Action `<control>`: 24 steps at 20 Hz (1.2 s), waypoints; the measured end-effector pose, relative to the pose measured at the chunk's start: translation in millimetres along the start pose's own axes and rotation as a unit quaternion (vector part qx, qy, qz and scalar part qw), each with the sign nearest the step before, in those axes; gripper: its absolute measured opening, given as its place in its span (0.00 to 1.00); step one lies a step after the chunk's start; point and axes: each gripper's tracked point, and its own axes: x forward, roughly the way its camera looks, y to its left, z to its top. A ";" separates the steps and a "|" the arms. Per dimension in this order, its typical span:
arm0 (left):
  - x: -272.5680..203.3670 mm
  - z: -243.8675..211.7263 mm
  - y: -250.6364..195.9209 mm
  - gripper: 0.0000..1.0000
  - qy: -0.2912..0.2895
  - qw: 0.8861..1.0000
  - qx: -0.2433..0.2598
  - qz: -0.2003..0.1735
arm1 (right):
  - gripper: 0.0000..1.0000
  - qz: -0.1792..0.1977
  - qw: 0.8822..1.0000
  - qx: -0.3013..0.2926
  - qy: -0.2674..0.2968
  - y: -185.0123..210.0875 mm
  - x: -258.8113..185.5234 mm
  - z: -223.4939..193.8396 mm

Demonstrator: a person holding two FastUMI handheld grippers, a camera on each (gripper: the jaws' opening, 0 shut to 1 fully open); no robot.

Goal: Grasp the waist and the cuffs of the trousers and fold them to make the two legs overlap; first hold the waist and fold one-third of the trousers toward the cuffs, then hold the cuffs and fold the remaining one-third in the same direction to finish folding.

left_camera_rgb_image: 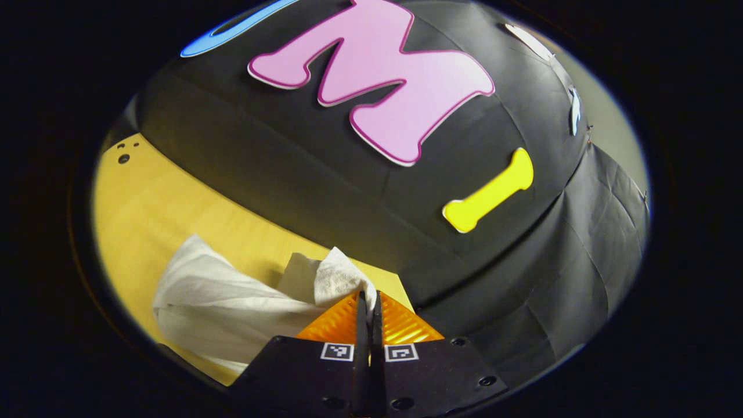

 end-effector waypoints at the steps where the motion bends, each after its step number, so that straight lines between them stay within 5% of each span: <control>1: 3.8 -14.9 -0.3 0.05 0.012 1.000 0.002 0.006 | 0.99 0.003 1.000 -0.003 0.001 -1.3 0.2 -0.6; 6: 13.5 -65.1 5.4 0.12 0.062 0.997 0.022 0.038 | 0.99 0.027 0.999 -0.025 0.013 -7.3 3.4 -1.3; 8: 14.1 -70.4 10.0 0.50 0.061 0.997 0.026 0.042 | 0.99 0.033 0.999 -0.028 0.017 -12.1 5.5 -3.8; 14: -45.9 -73.6 27.5 0.91 0.060 0.992 0.079 0.074 | 0.99 0.042 0.999 -0.005 0.019 -13.1 12.6 -0.6; 24: -242.3 -12.5 26.7 0.96 -0.055 0.974 0.185 0.116 | 0.99 0.038 0.997 -0.053 -0.051 27.3 -13.4 25.1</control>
